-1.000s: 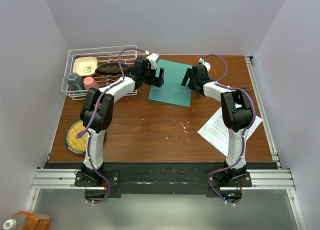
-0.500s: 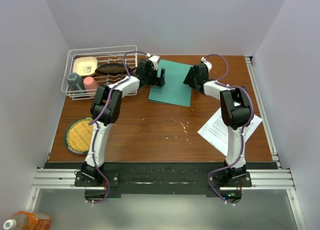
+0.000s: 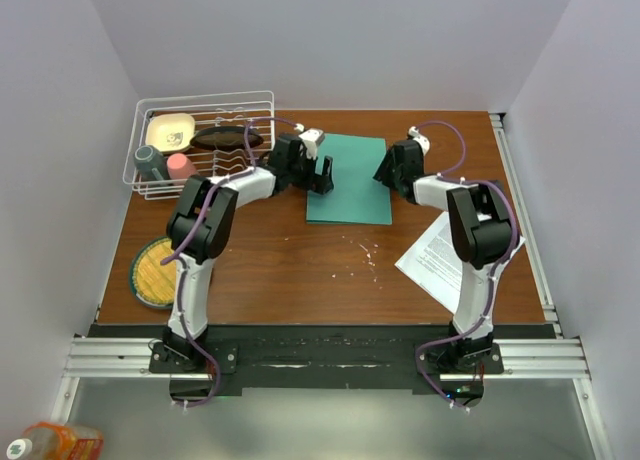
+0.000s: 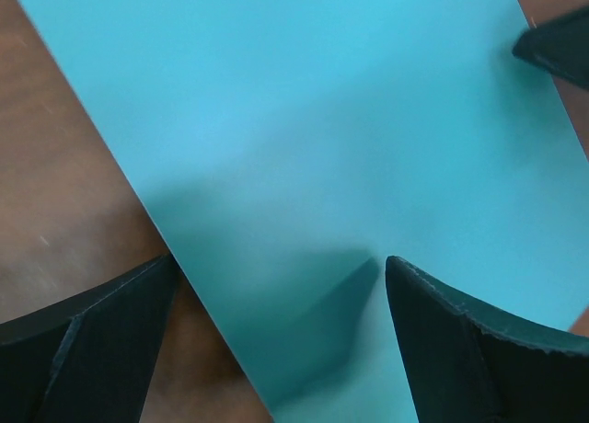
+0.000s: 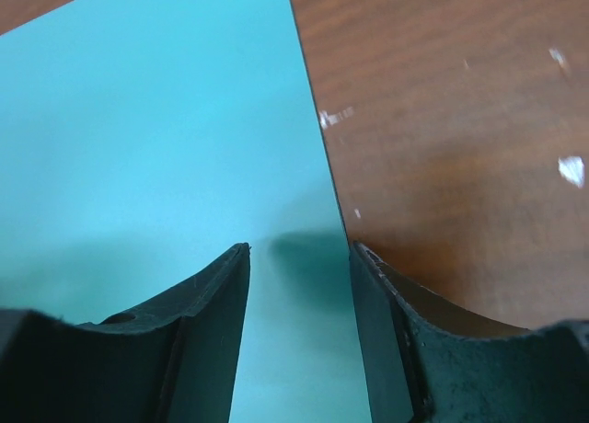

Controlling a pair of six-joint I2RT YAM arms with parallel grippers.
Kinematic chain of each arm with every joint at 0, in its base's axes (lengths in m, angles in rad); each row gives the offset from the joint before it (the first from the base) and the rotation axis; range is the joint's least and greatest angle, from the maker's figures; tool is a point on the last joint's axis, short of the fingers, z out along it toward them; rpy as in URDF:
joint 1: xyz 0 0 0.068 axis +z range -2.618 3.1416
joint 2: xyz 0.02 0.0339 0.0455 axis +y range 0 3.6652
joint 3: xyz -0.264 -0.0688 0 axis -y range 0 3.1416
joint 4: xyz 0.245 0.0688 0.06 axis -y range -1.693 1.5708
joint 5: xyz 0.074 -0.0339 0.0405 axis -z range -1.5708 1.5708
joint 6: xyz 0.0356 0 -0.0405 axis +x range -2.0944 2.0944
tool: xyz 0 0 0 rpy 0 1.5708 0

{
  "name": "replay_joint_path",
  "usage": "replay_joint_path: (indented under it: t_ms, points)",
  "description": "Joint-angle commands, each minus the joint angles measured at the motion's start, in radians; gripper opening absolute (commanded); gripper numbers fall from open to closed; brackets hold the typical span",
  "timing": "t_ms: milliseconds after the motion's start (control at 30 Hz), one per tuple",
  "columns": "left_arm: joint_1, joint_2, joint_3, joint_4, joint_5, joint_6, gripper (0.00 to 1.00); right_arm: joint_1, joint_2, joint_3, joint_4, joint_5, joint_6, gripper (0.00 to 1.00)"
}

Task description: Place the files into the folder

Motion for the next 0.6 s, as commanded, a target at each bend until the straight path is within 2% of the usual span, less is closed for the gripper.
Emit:
replay_joint_path:
  t_ms: [0,167,333,467,567]
  points:
    - [-0.044,-0.117,-0.151,-0.037,0.104,0.013,1.0,0.013,-0.08,-0.134,-0.028,-0.071,0.025,0.5]
    - [-0.06,-0.234,-0.267,-0.09,0.12,0.073,1.0,0.032,-0.166,-0.319,0.021,-0.101,0.042,0.47]
    - [-0.063,-0.362,-0.379,-0.156,0.147,0.151,1.0,0.052,-0.223,-0.437,0.038,-0.115,0.042,0.44]
    - [-0.064,-0.449,-0.474,-0.243,0.251,0.206,1.0,0.058,-0.254,-0.468,0.036,-0.127,0.042,0.44]
    - [-0.064,-0.518,-0.495,-0.287,0.232,0.322,1.0,0.063,-0.259,-0.421,0.003,-0.146,0.026,0.48]
